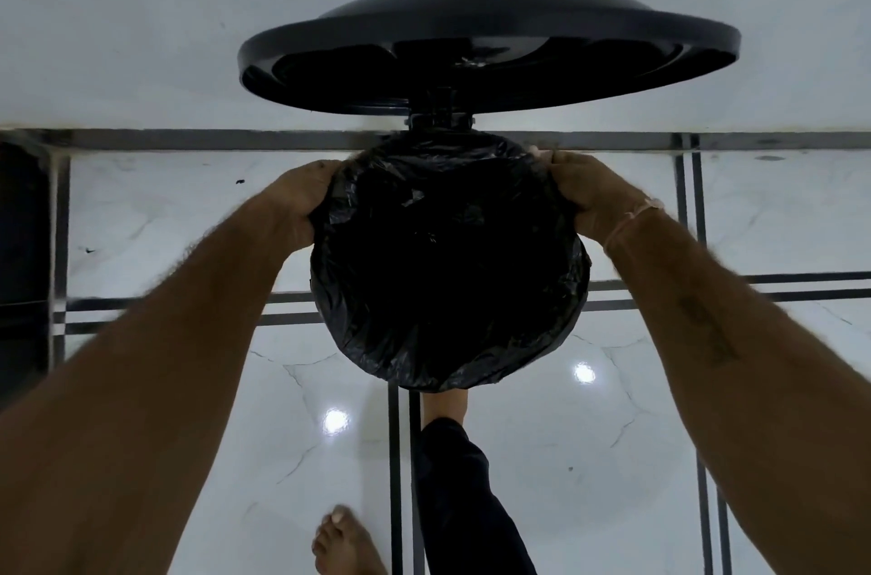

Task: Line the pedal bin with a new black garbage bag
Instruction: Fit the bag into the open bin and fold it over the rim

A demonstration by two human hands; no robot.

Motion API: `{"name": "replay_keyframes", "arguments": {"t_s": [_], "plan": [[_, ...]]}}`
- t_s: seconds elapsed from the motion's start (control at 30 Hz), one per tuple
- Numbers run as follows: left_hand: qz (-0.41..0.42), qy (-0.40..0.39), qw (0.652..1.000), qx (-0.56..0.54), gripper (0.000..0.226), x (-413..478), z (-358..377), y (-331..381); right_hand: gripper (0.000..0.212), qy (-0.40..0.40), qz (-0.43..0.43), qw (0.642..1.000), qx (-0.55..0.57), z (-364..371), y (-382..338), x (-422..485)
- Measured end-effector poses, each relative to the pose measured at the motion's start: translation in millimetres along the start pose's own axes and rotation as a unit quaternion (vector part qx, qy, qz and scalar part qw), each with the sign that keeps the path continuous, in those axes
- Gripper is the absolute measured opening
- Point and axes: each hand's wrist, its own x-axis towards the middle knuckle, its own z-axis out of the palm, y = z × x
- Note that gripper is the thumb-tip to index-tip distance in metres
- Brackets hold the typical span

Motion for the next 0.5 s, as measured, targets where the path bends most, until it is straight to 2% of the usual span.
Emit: {"name": "replay_keyframes", "arguments": {"t_s": [0.07, 0.13, 0.2, 0.27, 0.37, 0.5], "plan": [[0.028, -0.008, 1.000, -0.009, 0.024, -8, -4, -5, 0.037, 0.002, -0.022, 1.000, -0.017, -4, 0, -16], [0.033, -0.031, 0.999, -0.023, 0.040, -14, -8, -8, 0.051, 0.000, -0.023, 0.999, -0.030, -10, -1, -27], [0.023, -0.051, 0.998, -0.009, 0.049, -24, -15, -11, 0.055, -0.001, -0.026, 0.998, -0.064, -15, 0, -35], [0.025, -0.071, 0.997, 0.012, 0.042, -27, -23, -16, 0.045, -0.005, -0.023, 0.998, -0.065, -22, 4, -37], [0.040, -0.096, 0.994, 0.028, 0.030, -30, -33, -27, 0.027, -0.018, 0.003, 1.000, 0.017, -25, 11, -42], [0.001, -0.088, 0.996, -0.006, 0.038, -26, -30, -29, 0.023, -0.012, -0.008, 0.999, 0.043, -21, 18, -38]]}}
